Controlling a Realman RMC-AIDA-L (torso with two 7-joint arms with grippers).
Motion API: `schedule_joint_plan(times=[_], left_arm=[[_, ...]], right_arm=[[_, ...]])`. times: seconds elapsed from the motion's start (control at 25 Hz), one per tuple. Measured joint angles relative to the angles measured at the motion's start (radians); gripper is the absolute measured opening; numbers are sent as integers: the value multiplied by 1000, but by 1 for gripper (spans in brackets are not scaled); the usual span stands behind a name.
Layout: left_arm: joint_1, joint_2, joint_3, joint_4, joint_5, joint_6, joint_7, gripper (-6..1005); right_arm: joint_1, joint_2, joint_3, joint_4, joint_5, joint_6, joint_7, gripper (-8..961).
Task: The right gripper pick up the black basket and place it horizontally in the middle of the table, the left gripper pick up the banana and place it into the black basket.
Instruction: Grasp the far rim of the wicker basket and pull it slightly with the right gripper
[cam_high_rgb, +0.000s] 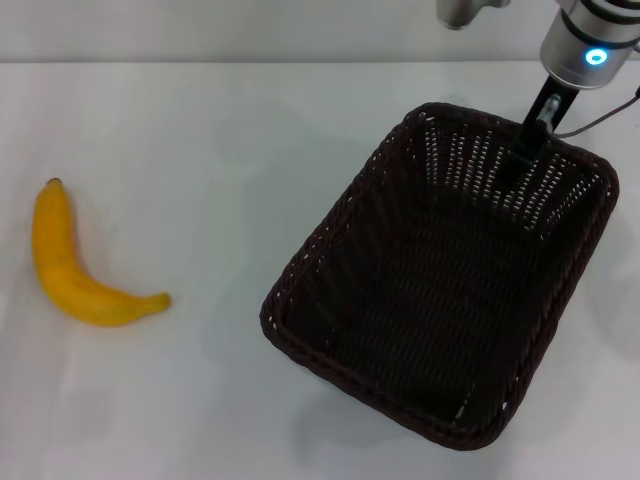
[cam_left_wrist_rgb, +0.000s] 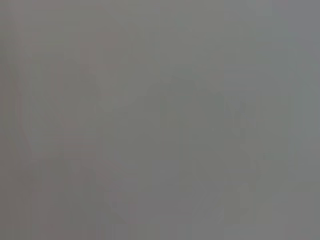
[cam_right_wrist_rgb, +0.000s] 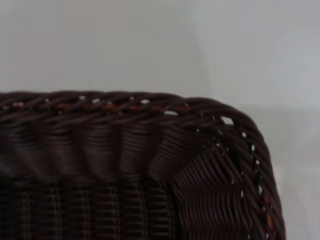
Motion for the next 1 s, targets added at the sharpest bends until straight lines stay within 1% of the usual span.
schedule_joint_plan(times=[0.2,0.28,0.48,0.68,0.84,1.0], left_arm=[[1,-2,4,-5,4,0,-3,873],[2,-2,5,-10,4,-1,-4,873],[7,-4,5,-18,4,-9,-10,872],[8,-4,6,-19,6,-12,-10,872],[9,-4,6,-19,7,-33,-2,872],[19,1,2,-2,3,-71,1,872]], right_arm=[[1,2,-57,1,0,-3,-13,677],[1,4,-58,1,4,-3,-29,635],[-2,4,-59,1,9,13,-50,393],[-7,4,-59,-35,9,67,-50,253],[-22,-1,-54,-74,0,99,-33,246],[-31,-4,-52,-118,-15,118,66,234]])
